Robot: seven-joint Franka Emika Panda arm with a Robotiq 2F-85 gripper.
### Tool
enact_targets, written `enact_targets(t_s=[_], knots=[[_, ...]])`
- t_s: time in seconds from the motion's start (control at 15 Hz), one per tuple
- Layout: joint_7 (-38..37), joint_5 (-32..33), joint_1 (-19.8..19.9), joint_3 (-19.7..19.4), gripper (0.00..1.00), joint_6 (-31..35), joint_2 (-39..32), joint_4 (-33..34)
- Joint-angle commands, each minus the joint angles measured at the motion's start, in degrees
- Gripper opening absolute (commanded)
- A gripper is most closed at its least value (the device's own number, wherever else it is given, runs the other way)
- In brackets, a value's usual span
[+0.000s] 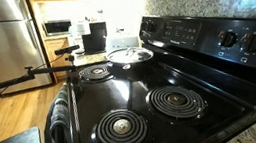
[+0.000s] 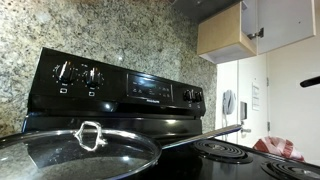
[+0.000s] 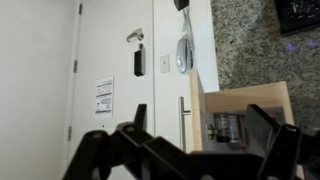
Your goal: Close the top kitchen unit door
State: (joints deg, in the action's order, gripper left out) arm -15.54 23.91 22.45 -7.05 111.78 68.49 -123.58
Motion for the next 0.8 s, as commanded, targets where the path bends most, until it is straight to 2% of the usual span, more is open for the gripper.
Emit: enact_targets(t_s=[0.0, 0.2, 0.27, 0.33, 0.73], knots=[[-6.5, 4.1, 6.2, 0.4, 1.0, 3.9, -5.0, 0.8], [-12.4, 7.4, 10.6, 0.8, 1.0, 6.8, -8.6, 0.8], [-12.3, 7.0, 9.9, 0.5, 1.0, 7.0, -9.5, 1.0], [-9.6, 5.8, 8.5, 0.2, 1.0, 5.4, -6.7, 0.1], [-10.6, 5.8, 9.6, 0.3, 1.0, 6.4, -8.9, 0.2]])
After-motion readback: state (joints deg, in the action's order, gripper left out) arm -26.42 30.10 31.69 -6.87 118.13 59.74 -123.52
